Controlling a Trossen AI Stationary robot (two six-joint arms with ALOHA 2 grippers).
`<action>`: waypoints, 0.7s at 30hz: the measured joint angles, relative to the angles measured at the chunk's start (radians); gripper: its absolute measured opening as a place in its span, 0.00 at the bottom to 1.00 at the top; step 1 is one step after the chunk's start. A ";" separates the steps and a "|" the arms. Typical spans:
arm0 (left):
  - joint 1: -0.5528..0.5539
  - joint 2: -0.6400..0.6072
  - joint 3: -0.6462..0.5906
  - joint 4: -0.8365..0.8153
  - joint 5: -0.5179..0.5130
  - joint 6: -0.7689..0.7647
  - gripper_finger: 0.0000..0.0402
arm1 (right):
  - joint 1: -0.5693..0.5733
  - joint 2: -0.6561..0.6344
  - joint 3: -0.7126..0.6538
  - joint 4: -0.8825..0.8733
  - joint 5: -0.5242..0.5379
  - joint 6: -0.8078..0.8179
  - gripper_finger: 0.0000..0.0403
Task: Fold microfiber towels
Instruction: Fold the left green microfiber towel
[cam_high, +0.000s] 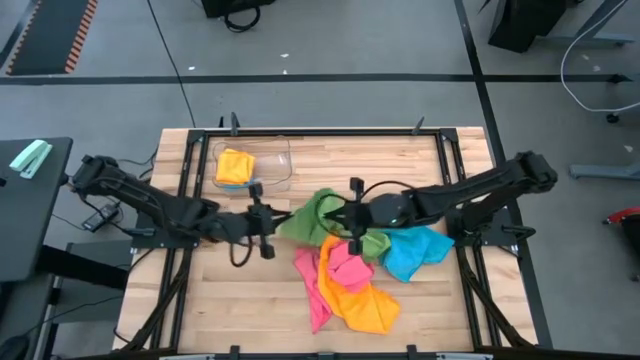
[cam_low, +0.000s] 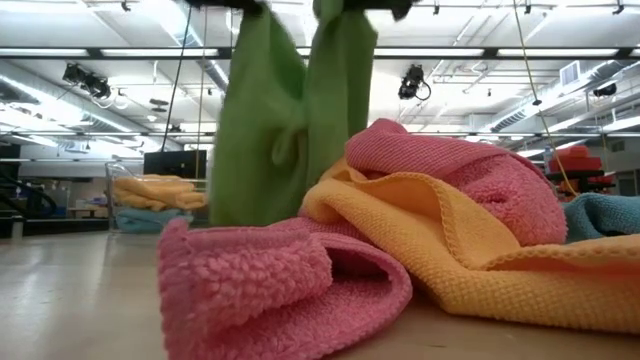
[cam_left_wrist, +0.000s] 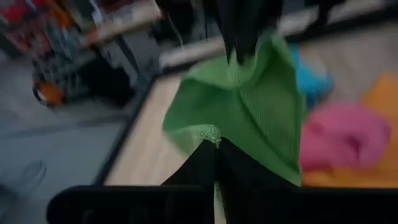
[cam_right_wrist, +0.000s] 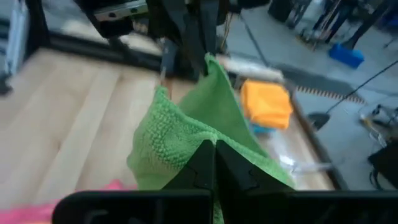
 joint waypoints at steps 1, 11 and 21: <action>0.000 -0.021 0.001 0.020 0.000 0.013 0.05 | 0.000 -0.016 0.000 0.003 -0.010 0.000 0.03; -0.052 -0.185 0.001 0.100 0.014 0.063 0.03 | 0.044 -0.141 0.000 0.085 -0.137 0.121 0.02; -0.166 -0.221 0.001 0.184 0.222 -0.088 0.07 | 0.169 -0.163 0.001 0.175 -0.238 0.134 0.02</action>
